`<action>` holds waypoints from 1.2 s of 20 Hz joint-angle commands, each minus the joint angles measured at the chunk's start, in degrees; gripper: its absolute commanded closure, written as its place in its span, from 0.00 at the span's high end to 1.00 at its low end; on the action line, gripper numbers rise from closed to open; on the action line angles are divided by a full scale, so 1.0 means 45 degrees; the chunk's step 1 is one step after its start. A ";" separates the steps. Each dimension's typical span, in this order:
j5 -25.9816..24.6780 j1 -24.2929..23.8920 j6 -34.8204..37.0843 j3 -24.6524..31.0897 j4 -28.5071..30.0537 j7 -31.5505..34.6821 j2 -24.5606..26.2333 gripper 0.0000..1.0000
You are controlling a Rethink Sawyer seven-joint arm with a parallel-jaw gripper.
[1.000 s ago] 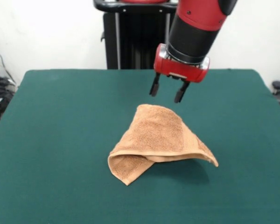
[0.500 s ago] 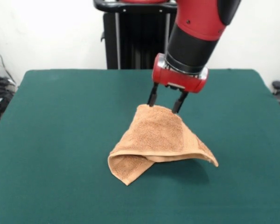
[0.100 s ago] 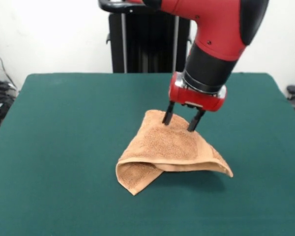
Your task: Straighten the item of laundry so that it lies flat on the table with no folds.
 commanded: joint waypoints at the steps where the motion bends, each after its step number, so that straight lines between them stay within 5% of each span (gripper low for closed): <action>1: 0.1030 0.0779 -0.0368 0.0030 -0.0988 0.4585 0.1113 1.00; 12: 0.1984 0.1085 0.0192 -0.0293 -0.1644 0.4521 0.1554 1.00; 24: 0.1503 0.0962 -0.2160 -0.0474 -0.1194 0.3994 0.1337 1.00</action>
